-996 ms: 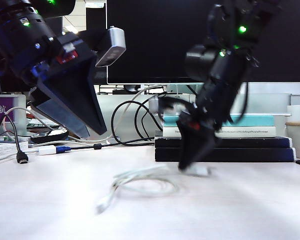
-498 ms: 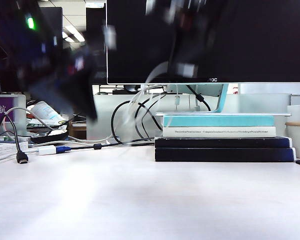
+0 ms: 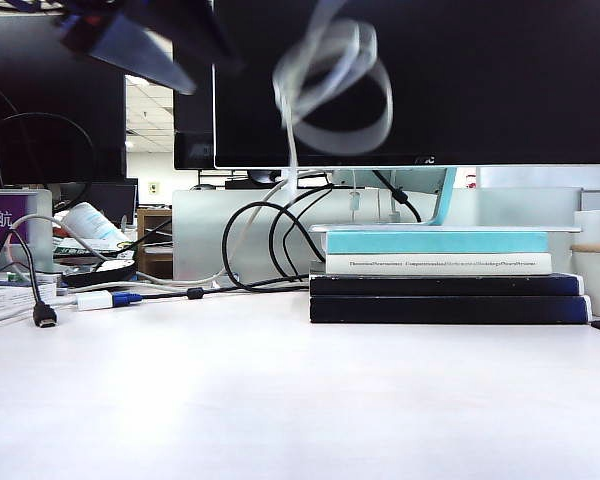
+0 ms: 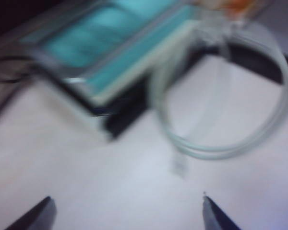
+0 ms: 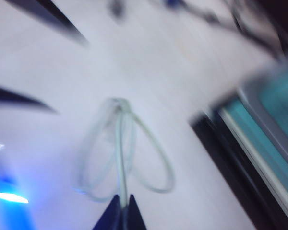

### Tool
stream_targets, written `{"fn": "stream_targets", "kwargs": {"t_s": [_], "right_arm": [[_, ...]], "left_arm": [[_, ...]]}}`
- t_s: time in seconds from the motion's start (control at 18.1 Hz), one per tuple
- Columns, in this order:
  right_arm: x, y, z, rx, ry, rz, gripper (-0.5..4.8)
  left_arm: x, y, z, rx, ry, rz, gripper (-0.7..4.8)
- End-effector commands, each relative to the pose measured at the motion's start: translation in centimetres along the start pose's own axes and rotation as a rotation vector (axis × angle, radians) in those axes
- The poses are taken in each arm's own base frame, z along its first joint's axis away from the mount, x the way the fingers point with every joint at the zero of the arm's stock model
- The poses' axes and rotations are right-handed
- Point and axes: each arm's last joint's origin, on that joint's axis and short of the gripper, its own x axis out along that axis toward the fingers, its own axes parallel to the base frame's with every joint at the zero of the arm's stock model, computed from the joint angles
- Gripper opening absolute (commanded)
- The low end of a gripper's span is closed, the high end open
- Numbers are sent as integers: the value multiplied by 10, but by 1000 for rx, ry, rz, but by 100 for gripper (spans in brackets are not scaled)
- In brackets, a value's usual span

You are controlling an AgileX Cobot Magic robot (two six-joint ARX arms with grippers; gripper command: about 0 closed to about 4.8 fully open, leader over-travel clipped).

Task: Unfold the white charging cable into a straight cable.

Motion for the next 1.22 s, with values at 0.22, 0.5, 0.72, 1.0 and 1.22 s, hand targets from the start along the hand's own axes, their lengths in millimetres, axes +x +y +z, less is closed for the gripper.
{"fn": "stream_targets", "kwargs": {"t_s": [0.22,0.5,0.72,1.0,1.22], "right_arm": [[-42,27,-3,-2,-103,46,-5],[-42,29,-6,17,-73,69,-5],[-42,29,-4,32,-103,90,-5],[-42,30,-4,33,-110,122,-5],[-42,30,-4,33,-110,122,-5]], "left_arm": [[-5,-5,12,-95,-129,-197,463],[-6,-7,15,-90,-165,-269,463],[-7,-7,18,-95,-197,-310,462],[-9,-9,22,-119,-238,-396,461],[-11,-11,26,-95,-277,-487,253]]}}
